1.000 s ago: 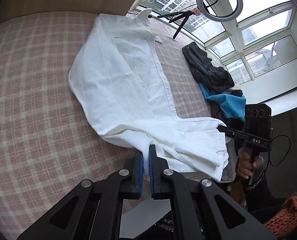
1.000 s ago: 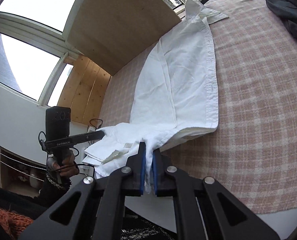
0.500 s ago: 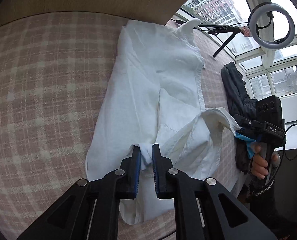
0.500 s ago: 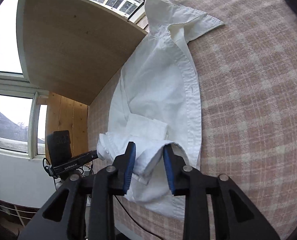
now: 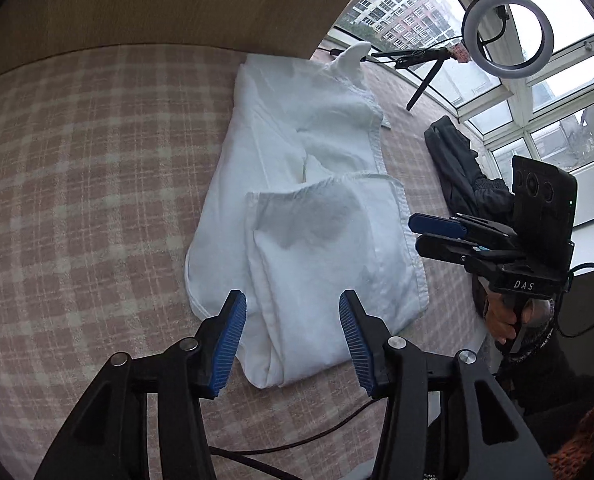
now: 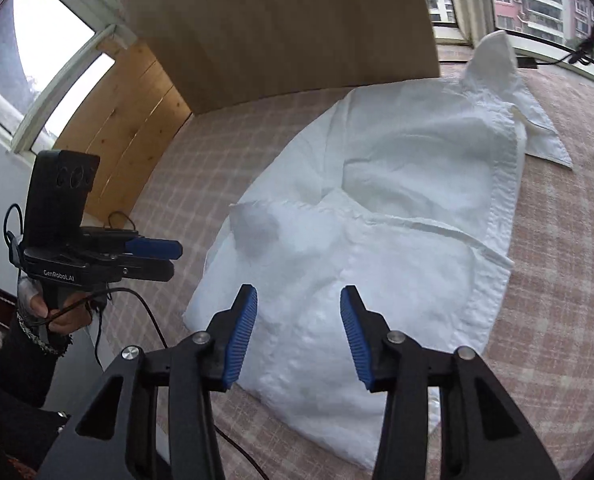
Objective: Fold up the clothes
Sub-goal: 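Move both open tools to the shirt collar, then grasp the collar with both tools and fold it over onto the hem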
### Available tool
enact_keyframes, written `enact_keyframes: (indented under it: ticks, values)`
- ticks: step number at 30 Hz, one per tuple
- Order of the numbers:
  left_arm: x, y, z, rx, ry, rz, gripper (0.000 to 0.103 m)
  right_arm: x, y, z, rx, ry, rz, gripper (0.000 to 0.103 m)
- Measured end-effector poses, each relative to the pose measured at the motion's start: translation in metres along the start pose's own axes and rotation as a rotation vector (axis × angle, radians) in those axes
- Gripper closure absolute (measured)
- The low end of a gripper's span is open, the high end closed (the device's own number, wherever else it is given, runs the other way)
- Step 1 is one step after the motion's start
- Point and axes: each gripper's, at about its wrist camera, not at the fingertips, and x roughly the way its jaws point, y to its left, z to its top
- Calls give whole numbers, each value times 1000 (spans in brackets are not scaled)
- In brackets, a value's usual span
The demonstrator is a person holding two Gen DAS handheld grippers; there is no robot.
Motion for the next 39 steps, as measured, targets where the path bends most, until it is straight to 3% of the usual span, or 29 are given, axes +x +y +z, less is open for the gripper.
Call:
enact_keyframes:
  ticks: [3, 6, 8, 10, 13, 15, 17, 18, 19, 20, 23, 25, 26, 28, 29, 33, 39]
  values:
    - [21, 6, -9, 11, 44, 92, 60, 47, 10, 11, -132, 57, -133, 63]
    - [15, 5, -9, -6, 36, 90, 64, 53, -13, 28, -20, 34, -78, 66]
    - [0, -10, -5, 36, -18, 88, 64, 24, -26, 32, 69, -54, -24, 68]
    - [-8, -33, 2, 116, -57, 63, 64, -10, -35, 27, 99, -135, -33, 68]
    - [9, -60, 15, 235, -47, 35, 63, -36, -45, 14, 137, -180, -81, 82]
    - [33, -62, 26, 257, -8, 52, 64, -31, -51, 4, 141, -144, -87, 93]
    - [56, -54, 40, 261, 14, 134, 64, -13, -60, -7, 136, -78, -133, 94]
    - [63, -44, 45, 244, 26, 169, 69, -1, -67, -14, 135, -31, -194, 97]
    - [68, -33, 48, 218, 38, 201, 93, 7, -77, -20, 149, 17, -269, 99]
    - [66, -24, 51, 183, 44, 190, 101, 3, -86, -25, 180, 15, -276, 103]
    - [49, -6, 60, 97, 42, 128, 102, -18, -103, -30, 260, -4, -251, 103]
    - [34, -10, 66, 113, 21, 128, 95, -37, -105, -23, 248, -60, -244, 100]
    - [26, -14, 73, 125, 0, 124, 82, -45, -108, -16, 240, -85, -255, 94]
    - [13, -25, 91, 160, -45, 136, 62, -54, -121, 1, 246, -116, -277, 72]
    - [13, -30, 104, 177, -62, 155, 59, -56, -130, 12, 257, -141, -271, 59]
    - [23, -36, 157, 208, -96, 200, 53, -44, -175, 52, 375, -151, -177, 56]
    - [75, -17, 214, 194, -5, 253, 52, -8, -221, 89, 464, -84, -39, 56]
